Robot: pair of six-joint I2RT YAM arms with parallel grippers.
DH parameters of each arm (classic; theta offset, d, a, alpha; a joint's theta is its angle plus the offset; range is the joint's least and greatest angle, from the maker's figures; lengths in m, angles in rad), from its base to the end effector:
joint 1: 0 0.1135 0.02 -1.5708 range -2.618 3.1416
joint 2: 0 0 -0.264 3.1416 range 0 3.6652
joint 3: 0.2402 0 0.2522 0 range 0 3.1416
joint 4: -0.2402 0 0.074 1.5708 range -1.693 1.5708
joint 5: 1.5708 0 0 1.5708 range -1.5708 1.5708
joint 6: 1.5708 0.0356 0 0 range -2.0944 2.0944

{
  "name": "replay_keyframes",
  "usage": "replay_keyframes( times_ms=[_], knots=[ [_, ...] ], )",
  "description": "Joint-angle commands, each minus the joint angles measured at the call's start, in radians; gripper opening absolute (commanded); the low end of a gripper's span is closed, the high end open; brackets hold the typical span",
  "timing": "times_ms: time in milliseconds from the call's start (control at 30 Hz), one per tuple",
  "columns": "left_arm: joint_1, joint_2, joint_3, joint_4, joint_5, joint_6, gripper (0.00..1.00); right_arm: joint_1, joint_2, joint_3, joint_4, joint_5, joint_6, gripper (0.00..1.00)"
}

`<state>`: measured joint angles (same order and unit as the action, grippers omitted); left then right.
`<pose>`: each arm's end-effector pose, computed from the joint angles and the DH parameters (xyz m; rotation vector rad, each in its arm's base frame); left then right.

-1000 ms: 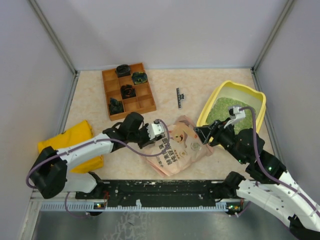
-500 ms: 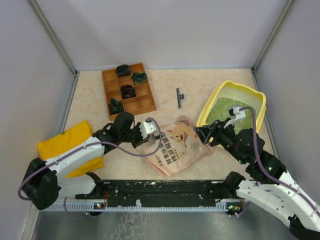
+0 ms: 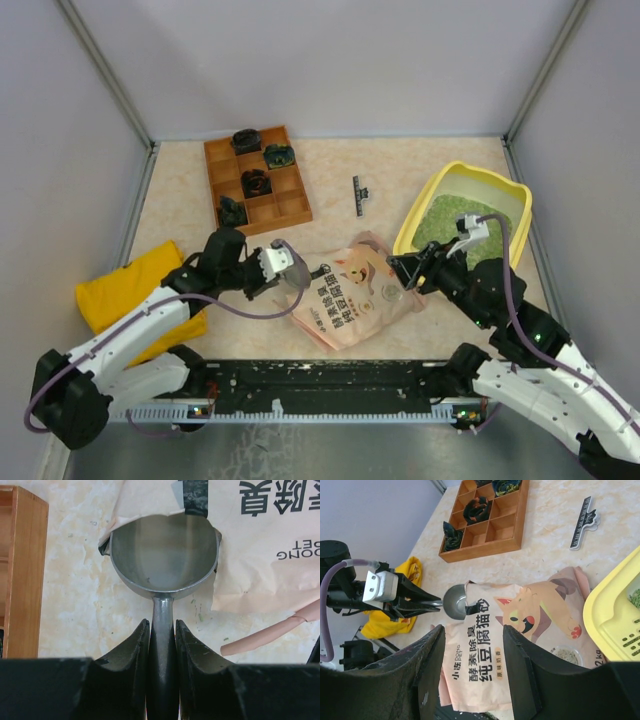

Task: Fill the litter box with clean litter
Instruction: 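Scoop the cat litter from the cat litter bag.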

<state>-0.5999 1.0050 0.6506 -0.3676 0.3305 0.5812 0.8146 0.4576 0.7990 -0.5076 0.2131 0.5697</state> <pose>0.1667 -0.1280 0.2365 1.4054 1.7894 -0.3880 0.0749 0.0684 0.3507 -0.0581 1.8059 0.8236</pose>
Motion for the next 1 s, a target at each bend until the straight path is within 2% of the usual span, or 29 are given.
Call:
replay_keyframes(
  times_ms=[0, 133, 400, 967],
  knots=[
    [0.031, -0.044, -0.005, -0.011, 0.020, 0.044, 0.00, -0.005, -0.007, -0.003, 0.032, -0.007, 0.016, 0.50],
    [0.056, -0.052, 0.008, -0.043, -0.010, 0.002, 0.00, -0.006, 0.013, 0.020, 0.024, -0.022, 0.003, 0.50],
    [0.104, -0.112, 0.023, -0.119, -0.020, 0.012, 0.00, -0.006, 0.039, 0.038, 0.039, -0.027, -0.010, 0.50],
    [0.109, -0.226, 0.063, -0.284, -0.074, 0.056, 0.00, -0.005, 0.059, 0.038, 0.063, -0.067, 0.007, 0.48]
  ],
)
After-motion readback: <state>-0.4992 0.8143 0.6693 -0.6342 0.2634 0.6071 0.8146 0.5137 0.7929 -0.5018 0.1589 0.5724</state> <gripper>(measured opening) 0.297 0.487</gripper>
